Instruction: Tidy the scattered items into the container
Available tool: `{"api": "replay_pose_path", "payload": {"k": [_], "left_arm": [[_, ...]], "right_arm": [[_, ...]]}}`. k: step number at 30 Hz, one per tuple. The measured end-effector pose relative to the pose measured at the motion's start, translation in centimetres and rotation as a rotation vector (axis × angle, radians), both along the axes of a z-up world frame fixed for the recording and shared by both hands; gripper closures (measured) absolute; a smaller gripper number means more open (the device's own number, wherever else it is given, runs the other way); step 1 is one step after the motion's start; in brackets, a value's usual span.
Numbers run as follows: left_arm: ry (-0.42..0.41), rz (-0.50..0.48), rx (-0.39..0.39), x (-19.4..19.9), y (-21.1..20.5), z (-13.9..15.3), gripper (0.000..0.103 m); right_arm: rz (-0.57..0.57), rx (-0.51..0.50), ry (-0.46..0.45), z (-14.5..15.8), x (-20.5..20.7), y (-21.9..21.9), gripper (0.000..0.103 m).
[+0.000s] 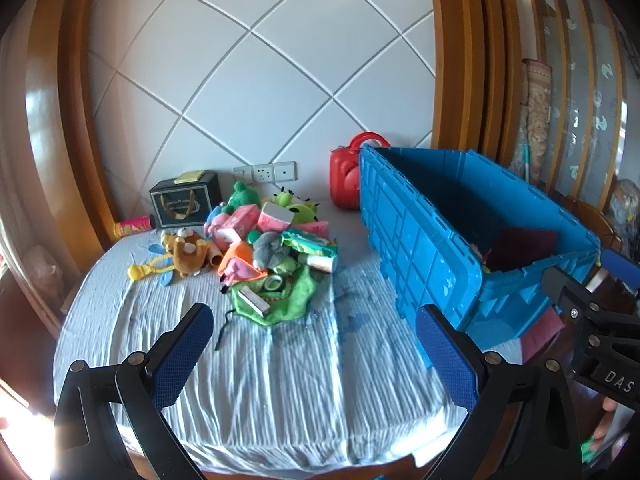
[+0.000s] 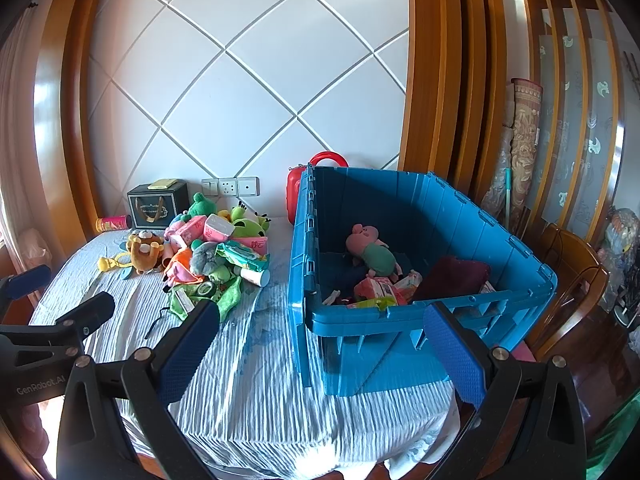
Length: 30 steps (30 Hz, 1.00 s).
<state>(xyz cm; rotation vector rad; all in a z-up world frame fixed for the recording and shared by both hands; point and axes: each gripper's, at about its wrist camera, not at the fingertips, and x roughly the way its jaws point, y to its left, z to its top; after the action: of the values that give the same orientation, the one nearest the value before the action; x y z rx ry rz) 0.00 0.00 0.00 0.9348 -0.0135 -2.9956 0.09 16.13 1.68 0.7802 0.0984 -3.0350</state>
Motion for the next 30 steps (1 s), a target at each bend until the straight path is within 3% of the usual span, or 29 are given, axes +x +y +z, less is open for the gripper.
{"api": "replay_pose_path", "payload": {"k": [5,9,30], "left_arm": [[-0.011,0.007,-0.025,-0.57,0.32,-0.41,0.001],[0.02,0.007,-0.007,-0.07,0.01,-0.32,0.001],[0.017,-0.001,-0.003,0.41,-0.39,-0.35,0.001]], "right_arm": [[0.004,0.001,-0.003,0.13,-0.03,-0.09,0.0],[0.007,0.0,-0.005,0.14,-0.13,-0.1,0.0],[0.005,0.002,-0.001,-0.13,0.05,-0.07,0.0]]}}
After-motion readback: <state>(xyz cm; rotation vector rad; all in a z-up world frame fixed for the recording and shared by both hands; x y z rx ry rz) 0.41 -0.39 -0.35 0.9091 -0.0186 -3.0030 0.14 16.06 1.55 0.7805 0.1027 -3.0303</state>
